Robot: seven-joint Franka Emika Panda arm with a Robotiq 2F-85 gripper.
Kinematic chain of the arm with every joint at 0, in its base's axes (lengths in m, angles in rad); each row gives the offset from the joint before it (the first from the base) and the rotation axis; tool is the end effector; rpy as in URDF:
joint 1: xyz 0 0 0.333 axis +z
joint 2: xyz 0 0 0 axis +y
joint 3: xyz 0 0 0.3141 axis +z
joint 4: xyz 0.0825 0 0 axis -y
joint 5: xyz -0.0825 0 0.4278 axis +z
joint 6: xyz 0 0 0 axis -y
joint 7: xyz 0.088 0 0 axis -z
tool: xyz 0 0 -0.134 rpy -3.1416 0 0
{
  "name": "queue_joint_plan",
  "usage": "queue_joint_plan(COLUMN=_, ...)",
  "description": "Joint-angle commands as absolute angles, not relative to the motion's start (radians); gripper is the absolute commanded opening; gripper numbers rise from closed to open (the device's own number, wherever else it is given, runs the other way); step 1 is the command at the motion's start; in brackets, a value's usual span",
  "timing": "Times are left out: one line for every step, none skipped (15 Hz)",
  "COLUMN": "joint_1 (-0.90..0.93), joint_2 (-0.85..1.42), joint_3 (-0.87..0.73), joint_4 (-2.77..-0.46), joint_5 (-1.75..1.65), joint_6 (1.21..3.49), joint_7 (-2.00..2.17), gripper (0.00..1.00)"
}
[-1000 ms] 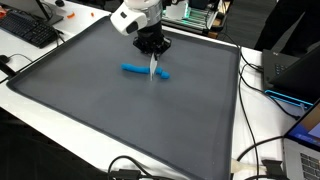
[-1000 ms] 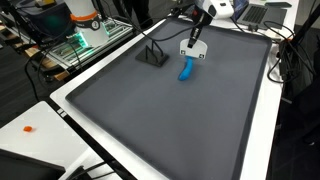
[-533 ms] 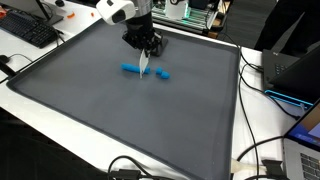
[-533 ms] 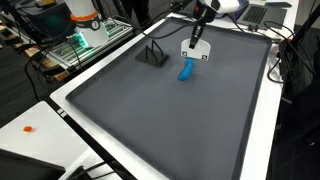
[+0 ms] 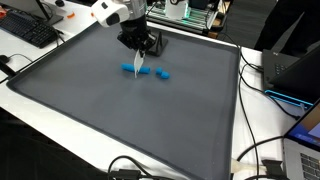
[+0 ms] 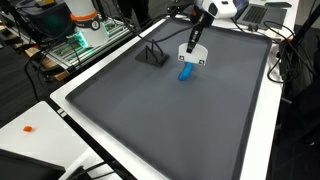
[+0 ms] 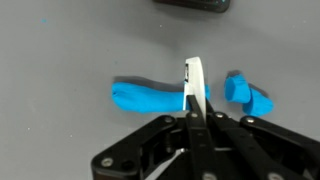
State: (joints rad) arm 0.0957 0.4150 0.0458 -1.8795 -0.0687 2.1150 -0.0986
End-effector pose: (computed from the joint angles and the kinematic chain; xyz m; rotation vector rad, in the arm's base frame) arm 0.6345 0.0852 0.2185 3.0589 0.4291 -0.2755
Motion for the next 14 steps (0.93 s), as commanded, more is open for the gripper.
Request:
queue_joint_plan(joint_1=0.086, joint_2=0.431, joint_3=0.051, joint_4=-1.883, joint_5=-0.077, joint_6=2.121, joint_7=-0.098, gripper=0.01)
queue_joint_plan(joint_1=0.086, joint_2=0.436, joint_3=0.051, joint_4=-1.885, joint_5=-0.078, joint_6=2.122, joint_7=-0.097, gripper=0.01)
queue_joint_plan(joint_1=0.086, joint_2=0.440, joint_3=0.051, joint_4=-1.886, joint_5=-0.077, joint_6=2.123, joint_7=-0.097, gripper=0.01)
queue_joint_plan(joint_1=0.085, joint_2=0.445, joint_3=0.052, joint_4=-1.887, joint_5=-0.075, joint_6=2.124, joint_7=-0.099, gripper=0.01)
queue_joint_plan(joint_1=0.085, joint_2=0.448, joint_3=0.054, joint_4=-1.888, joint_5=-0.073, joint_6=2.123, joint_7=-0.099, gripper=0.01)
queue_joint_plan(joint_1=0.087, joint_2=0.453, joint_3=0.055, joint_4=-1.891, joint_5=-0.072, joint_6=2.126, joint_7=-0.099, gripper=0.01)
queue_joint_plan(joint_1=0.087, joint_2=0.457, joint_3=0.057, joint_4=-1.893, joint_5=-0.071, joint_6=2.127, joint_7=-0.099, gripper=0.01)
queue_joint_plan(joint_1=0.087, joint_2=0.461, joint_3=0.059, joint_4=-1.895, joint_5=-0.069, joint_6=2.130, joint_7=-0.100, gripper=0.01)
queue_joint_plan(joint_1=0.088, joint_2=0.465, joint_3=0.059, joint_4=-1.896, joint_5=-0.069, joint_6=2.132, joint_7=-0.099, gripper=0.01)
queue_joint_plan(joint_1=0.088, joint_2=0.468, joint_3=0.059, joint_4=-1.899, joint_5=-0.070, joint_6=2.135, joint_7=-0.099, gripper=0.01)
queue_joint_plan(joint_1=0.088, joint_2=0.471, joint_3=0.060, joint_4=-1.901, joint_5=-0.069, joint_6=2.137, joint_7=-0.099, gripper=0.01)
queue_joint_plan(joint_1=0.088, joint_2=0.474, joint_3=0.060, joint_4=-1.903, joint_5=-0.069, joint_6=2.139, joint_7=-0.098, gripper=0.01)
queue_joint_plan(joint_1=0.088, joint_2=0.477, joint_3=0.060, joint_4=-1.903, joint_5=-0.070, joint_6=2.139, joint_7=-0.098, gripper=0.01)
queue_joint_plan(joint_1=0.088, joint_2=0.481, joint_3=0.060, joint_4=-1.905, joint_5=-0.070, joint_6=2.140, joint_7=-0.098, gripper=0.01)
